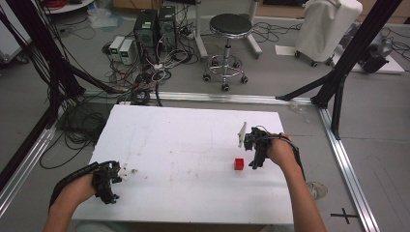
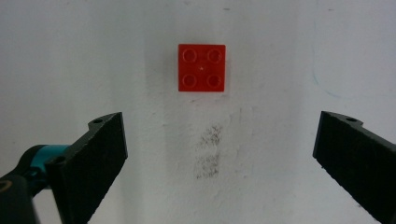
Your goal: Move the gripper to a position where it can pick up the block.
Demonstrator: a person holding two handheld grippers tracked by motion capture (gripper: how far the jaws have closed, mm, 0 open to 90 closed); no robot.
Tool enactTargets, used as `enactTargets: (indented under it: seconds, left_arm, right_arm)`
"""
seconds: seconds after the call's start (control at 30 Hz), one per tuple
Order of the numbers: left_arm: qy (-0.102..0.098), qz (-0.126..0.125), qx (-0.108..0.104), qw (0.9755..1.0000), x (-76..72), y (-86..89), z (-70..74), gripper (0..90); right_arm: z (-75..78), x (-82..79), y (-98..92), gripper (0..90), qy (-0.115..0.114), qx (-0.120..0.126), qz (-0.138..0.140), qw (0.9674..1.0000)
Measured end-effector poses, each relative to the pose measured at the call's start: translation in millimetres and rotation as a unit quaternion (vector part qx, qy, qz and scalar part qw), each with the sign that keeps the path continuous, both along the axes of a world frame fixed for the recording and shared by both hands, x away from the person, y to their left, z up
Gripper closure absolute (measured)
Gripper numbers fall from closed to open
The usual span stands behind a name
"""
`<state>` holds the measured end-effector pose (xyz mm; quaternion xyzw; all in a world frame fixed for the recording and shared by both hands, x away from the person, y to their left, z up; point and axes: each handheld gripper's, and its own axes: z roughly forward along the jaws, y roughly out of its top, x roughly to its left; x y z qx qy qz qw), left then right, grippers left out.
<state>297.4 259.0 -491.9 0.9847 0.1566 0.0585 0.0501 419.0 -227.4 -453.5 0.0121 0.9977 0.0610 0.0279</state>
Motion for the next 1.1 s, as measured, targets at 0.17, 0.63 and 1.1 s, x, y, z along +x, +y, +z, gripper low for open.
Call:
enactTargets:
  seconds: [0.17,0.63,1.1]
  left_arm:
    - [0.002,-0.002,0.0,1.0,0.3,-0.5,-0.5,20.2]
    - [0.001,-0.005,-0.002,1.0,-0.1,-3.1,-1.7,20.2]
    - [0.004,-0.01,-0.001,0.9999,0.4,-3.9,-1.6,20.2]
  right_arm:
    - [-16.3,1.8,11.5,2.1,0.01,-0.01,0.008,0.9999]
    - [-49.0,1.7,27.4,2.1,0.023,-0.048,0.016,0.9985]
    - [-57.3,3.7,35.7,2.1,0.026,-0.046,0.007,0.9986]
